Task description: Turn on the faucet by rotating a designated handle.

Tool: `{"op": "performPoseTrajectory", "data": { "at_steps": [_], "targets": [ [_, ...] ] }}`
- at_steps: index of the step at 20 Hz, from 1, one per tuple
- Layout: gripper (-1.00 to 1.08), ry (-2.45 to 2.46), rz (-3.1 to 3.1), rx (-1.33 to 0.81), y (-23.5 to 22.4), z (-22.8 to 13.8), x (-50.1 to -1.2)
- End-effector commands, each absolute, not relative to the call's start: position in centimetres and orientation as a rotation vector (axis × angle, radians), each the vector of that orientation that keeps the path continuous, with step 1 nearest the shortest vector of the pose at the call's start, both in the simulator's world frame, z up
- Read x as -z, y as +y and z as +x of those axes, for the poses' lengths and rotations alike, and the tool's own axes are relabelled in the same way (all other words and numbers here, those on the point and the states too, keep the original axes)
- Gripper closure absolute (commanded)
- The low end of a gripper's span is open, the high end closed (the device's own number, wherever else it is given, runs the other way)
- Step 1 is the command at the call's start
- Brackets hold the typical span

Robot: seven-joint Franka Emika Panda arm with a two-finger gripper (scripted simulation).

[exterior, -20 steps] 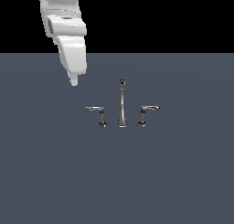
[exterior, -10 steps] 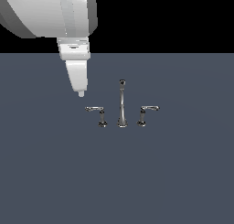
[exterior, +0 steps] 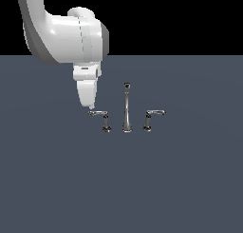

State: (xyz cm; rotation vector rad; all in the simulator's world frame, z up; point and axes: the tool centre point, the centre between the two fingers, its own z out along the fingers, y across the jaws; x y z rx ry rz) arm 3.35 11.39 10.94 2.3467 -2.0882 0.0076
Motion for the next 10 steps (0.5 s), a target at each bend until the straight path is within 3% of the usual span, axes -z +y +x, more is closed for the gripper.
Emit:
{"op": "performPoseTrajectory", "data": {
  "at_steps": [1,10],
  "targets": [
    [1.08,-2.131,2.307,-0.007,11.0,4.2,-10.0],
    [1.08,-2.204,2.237,-0.001,10.4,5.7,-8.3]
  ]
}}
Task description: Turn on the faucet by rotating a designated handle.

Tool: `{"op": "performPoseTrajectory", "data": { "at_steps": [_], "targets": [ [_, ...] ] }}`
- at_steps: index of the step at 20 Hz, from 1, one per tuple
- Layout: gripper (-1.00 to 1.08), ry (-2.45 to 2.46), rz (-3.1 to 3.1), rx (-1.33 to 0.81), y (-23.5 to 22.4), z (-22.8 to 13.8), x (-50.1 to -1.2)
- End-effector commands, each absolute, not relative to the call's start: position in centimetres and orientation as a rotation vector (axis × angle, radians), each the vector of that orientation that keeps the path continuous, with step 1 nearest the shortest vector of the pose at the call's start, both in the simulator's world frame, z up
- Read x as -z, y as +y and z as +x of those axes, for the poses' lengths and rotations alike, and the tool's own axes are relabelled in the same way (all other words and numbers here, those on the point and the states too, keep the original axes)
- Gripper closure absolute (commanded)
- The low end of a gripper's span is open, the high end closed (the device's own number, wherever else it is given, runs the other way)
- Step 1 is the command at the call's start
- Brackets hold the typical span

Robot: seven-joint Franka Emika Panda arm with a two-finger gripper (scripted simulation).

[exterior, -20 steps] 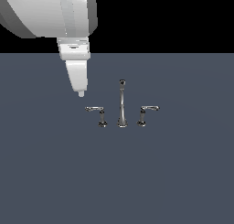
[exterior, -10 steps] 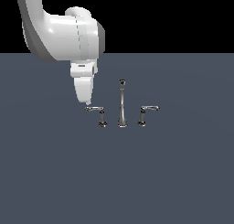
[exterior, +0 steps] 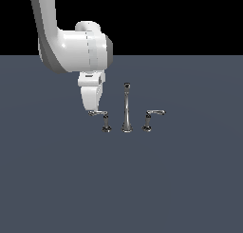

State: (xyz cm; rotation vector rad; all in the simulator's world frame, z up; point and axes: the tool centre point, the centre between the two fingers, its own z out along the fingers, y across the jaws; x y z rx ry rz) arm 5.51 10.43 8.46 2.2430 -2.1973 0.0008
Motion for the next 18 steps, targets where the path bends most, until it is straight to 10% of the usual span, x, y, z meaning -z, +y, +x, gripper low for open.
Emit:
{"op": "performPoseTrajectory", "data": {
  "at_steps": [1,18],
  "targets": [
    [1.08,-2.206,2.236,-0.001,10.4,5.7,-8.3],
    [1.08,-2.199,2.244,0.000,11.5,3.0,-8.6]
  ]
}}
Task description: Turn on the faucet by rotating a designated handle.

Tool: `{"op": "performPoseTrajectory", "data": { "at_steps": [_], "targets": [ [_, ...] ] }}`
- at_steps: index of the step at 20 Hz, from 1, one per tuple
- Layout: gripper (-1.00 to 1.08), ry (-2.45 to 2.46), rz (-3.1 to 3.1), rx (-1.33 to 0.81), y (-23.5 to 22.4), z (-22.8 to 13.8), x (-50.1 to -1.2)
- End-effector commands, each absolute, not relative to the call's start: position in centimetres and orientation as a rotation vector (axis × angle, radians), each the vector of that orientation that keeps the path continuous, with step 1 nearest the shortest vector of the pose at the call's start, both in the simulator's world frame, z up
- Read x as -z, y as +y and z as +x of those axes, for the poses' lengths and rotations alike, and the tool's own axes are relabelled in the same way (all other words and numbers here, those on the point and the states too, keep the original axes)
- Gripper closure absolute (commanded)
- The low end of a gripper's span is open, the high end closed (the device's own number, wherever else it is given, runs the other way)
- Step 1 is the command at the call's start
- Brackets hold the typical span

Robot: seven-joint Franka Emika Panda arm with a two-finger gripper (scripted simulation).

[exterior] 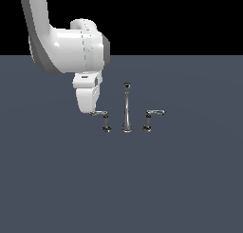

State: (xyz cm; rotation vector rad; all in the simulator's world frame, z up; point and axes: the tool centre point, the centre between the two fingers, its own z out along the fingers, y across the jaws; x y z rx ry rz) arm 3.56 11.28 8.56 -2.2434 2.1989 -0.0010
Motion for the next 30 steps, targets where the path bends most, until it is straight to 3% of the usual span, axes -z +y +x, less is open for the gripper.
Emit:
{"op": "performPoseTrajectory", "data": {
  "at_steps": [1,25,30],
  "targets": [
    [1.08,2.199,-2.244,0.000,11.7,2.7,-8.6],
    [1.08,2.181,-2.253,-0.002,11.5,-2.8,-8.5],
    [1.08,2.188,-2.250,-0.001,9.4,-3.7,-8.5]
  ]
}}
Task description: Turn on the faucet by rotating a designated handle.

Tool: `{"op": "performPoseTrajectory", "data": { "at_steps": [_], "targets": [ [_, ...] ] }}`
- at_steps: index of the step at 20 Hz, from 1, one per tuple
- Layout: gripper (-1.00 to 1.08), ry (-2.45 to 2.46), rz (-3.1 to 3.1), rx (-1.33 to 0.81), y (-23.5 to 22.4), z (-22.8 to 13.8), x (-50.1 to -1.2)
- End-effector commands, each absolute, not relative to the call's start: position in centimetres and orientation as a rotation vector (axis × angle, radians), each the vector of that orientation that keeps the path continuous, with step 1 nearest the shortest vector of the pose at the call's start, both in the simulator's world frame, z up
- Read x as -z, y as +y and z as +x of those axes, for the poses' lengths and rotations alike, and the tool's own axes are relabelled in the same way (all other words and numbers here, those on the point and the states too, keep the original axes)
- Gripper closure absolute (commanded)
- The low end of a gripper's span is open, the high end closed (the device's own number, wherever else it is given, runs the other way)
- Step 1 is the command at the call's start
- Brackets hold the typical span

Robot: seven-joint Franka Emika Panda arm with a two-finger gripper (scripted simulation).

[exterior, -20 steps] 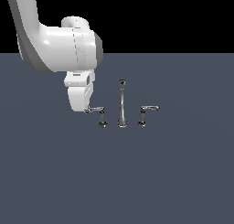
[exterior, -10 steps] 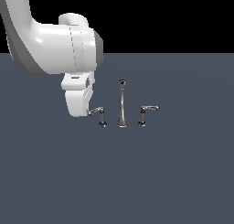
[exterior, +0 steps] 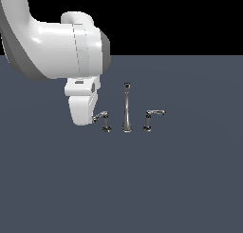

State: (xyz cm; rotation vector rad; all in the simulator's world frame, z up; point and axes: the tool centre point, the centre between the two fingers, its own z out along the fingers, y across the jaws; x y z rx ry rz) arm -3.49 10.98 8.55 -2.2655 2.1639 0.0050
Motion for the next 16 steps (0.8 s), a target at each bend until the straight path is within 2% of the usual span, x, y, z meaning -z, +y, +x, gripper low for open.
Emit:
{"op": "performPoseTrajectory", "data": {
  "at_steps": [1,8,9,16],
  "targets": [
    [1.08,2.189,-2.249,-0.001,8.9,-3.9,-8.5],
    [1.08,2.198,-2.245,0.000,6.3,-5.0,-8.6],
    [1.08,2.147,-2.283,-0.009,9.0,-5.1,-8.6],
    [1.08,2.182,-2.257,-0.003,4.1,-3.7,-8.6]
  ]
}}
